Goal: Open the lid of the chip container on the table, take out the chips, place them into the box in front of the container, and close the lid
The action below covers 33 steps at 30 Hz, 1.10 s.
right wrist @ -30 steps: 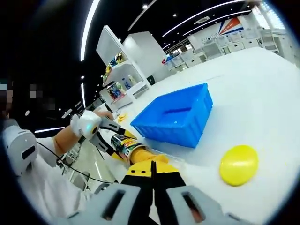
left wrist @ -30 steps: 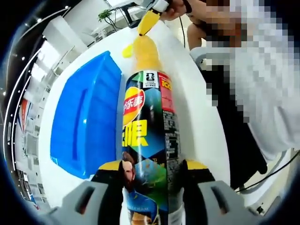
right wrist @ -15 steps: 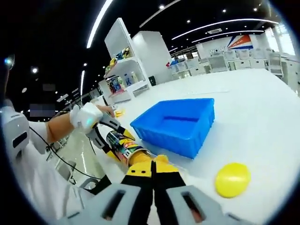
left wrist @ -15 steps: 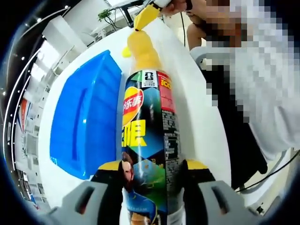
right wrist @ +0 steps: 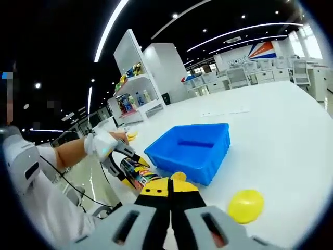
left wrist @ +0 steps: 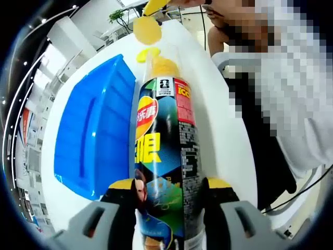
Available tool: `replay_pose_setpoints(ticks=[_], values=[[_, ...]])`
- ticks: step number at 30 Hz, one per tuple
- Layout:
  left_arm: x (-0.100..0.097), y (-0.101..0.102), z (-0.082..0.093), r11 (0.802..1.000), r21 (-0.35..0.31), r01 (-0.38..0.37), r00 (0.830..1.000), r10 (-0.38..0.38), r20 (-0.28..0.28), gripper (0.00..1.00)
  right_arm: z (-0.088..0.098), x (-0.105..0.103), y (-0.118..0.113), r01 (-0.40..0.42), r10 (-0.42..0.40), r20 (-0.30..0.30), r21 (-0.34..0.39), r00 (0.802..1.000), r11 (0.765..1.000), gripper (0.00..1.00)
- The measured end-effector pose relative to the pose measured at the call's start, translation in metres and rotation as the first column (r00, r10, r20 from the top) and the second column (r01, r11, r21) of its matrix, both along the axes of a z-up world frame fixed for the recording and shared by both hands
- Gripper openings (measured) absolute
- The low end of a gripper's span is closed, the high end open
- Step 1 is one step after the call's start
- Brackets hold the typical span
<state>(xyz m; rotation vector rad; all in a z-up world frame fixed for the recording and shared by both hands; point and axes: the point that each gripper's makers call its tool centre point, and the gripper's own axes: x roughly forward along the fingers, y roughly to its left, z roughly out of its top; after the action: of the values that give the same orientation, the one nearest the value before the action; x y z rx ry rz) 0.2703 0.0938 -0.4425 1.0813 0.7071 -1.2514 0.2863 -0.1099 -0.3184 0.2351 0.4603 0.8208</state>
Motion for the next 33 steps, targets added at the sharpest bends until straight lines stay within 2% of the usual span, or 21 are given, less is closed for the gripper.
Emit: replay_pose_setpoints(ticks=[3,6,7,8,14,21,28,33], values=[[0.000,0.000,0.000,1.000,0.001,0.000,1.000,0.000,-0.001,0.52,0.016,0.004,0.004,-0.016,0.016,0.002,0.055,1.000,0.998,0.00],[0.000,0.000,0.000,1.000,0.004,0.001,1.000,-0.001,-0.004,0.52,0.024,0.013,0.010,-0.029,0.028,0.014,0.066,1.000,0.997,0.00],[0.000,0.000,0.000,1.000,0.005,0.001,1.000,-0.001,-0.006,0.52,0.026,0.019,0.016,-0.055,0.054,0.023,0.066,0.998,0.996,0.00],[0.000,0.000,0.000,1.000,0.006,0.002,1.000,-0.002,-0.010,0.52,0.024,0.024,0.020,-0.064,0.064,0.001,0.074,0.998,0.995,0.00],[0.000,0.000,-0.001,1.000,0.019,0.000,1.000,0.001,-0.027,0.52,0.018,0.062,0.050,-0.092,0.093,-0.015,0.063,0.996,0.994,0.00],[0.000,0.000,-0.001,1.000,0.021,-0.002,0.999,0.003,-0.040,0.52,-0.005,0.098,0.088,-0.126,0.127,-0.060,0.021,0.990,0.992,0.00],[0.001,0.000,-0.001,1.000,0.015,-0.001,0.999,0.002,-0.050,0.52,-0.037,0.127,0.106,-0.093,0.087,-0.135,-0.040,0.987,0.995,0.00],[0.001,0.000,-0.001,1.000,0.010,-0.001,0.998,0.001,-0.059,0.52,-0.053,0.136,0.115,-0.094,0.076,-0.191,-0.089,0.979,0.992,0.00]])
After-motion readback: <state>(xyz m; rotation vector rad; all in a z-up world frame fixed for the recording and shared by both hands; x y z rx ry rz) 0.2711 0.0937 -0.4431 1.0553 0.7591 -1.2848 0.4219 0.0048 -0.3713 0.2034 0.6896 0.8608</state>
